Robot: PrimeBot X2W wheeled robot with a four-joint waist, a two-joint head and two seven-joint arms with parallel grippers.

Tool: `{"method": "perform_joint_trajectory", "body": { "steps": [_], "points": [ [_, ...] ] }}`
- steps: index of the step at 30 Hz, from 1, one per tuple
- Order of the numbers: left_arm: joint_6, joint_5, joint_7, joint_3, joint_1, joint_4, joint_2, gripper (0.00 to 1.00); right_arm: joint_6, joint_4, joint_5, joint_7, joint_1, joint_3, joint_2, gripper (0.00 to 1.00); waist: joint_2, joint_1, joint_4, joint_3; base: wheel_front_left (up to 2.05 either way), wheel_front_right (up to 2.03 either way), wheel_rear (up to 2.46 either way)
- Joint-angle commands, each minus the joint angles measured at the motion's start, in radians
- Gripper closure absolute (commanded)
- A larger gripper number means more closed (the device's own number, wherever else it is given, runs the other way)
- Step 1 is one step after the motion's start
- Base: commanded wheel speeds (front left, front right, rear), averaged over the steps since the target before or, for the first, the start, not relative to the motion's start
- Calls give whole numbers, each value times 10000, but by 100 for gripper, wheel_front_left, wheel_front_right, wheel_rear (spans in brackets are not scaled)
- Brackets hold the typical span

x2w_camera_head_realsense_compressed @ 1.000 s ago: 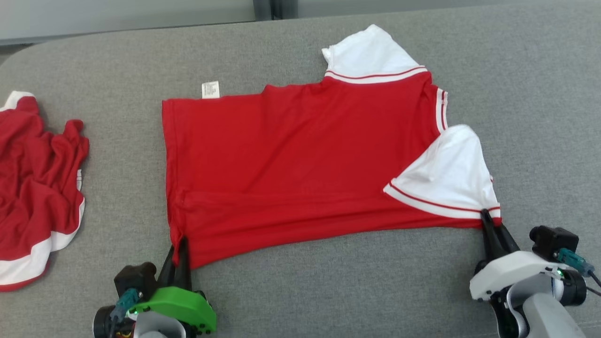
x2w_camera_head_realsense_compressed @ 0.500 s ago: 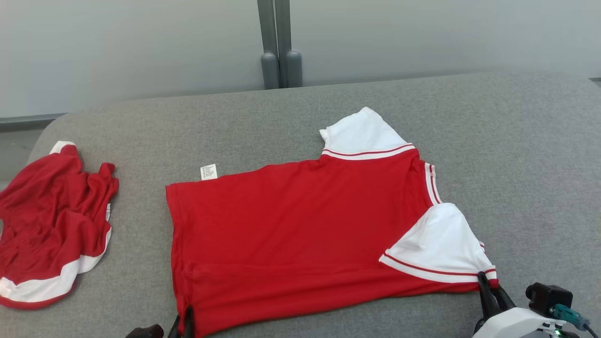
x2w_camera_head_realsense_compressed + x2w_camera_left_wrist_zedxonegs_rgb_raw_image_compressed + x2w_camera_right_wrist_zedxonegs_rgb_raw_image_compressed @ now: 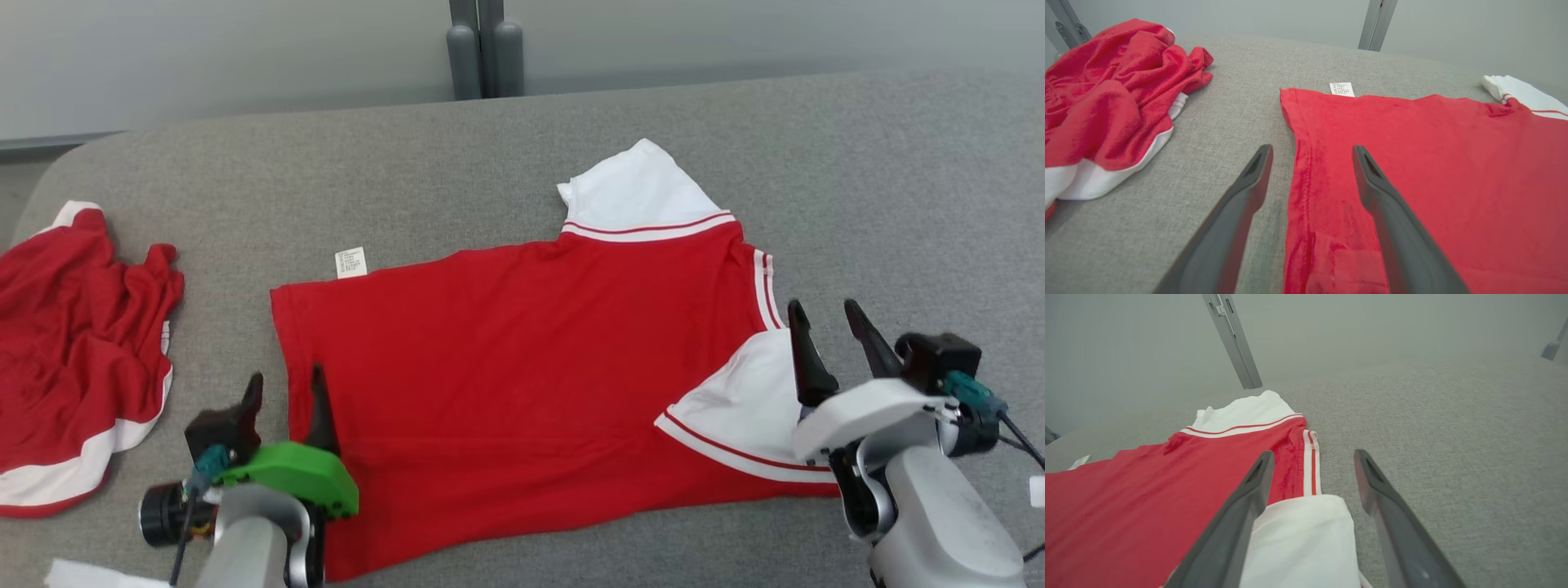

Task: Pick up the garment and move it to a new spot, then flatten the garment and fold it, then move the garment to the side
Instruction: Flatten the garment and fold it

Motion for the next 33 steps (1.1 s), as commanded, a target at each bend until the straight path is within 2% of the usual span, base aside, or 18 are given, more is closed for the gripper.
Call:
{"method": "perform_joint_trajectory", "body": {
  "steps": [1, 9, 14, 15, 16, 18, 19, 23, 33],
  "points": [
    [-54, 153, -2, 117, -668, 265, 123, 0, -17, 54, -122, -4, -418, 155, -28, 0, 0, 0, -32, 680, 0, 0, 0],
    [-105, 321, -1, 333, -3232, 2649, 399, 0, -17, 245, -305, -4, -2167, 946, -132, 0, 0, 0, -131, 1578, 0, 0, 0],
    [-137, 423, -2, 301, -4224, 3510, 543, 0, -17, 487, -144, -4, -2941, 1440, -265, 0, 0, 0, -138, 1945, 0, 0, 0],
    [-111, 434, -2, 297, -4316, 3655, 563, 5, -17, 531, -128, -4, -3054, 1518, -294, 0, 0, 0, -132, 1999, 0, 0, 0],
    [-98, 373, -2, 354, -4437, 3790, 547, 51, -17, 610, -130, -4, -3205, 1618, -339, 0, 0, 0, -120, 2073, 0, 0, 0],
    [-25, 435, -1, 329, -4641, 4044, 544, 76, -15, 764, -68, -4, -3539, 1714, -406, 0, 0, 0, -81, 2204, 0, 0, 0],
    [-57, 401, -2, 336, -4711, 4161, 523, 100, -17, 867, -67, -4, -3695, 1805, -450, 0, 0, 0, -57, 2254, 0, 0, 0],
    [-116, 501, 4, 207, -4996, 4435, 436, 100, -17, 1490, 212, 223, -4594, 2220, -648, 0, 0, 0, 144, 2515, 0, 0, 0],
    [-291, 663, 2, -168, -5430, 3693, 140, 100, -17, 3319, 1308, 2391, -7213, 3067, -1324, 0, 0, 0, 1058, 3386, 0, 0, 0]
  ]
}}
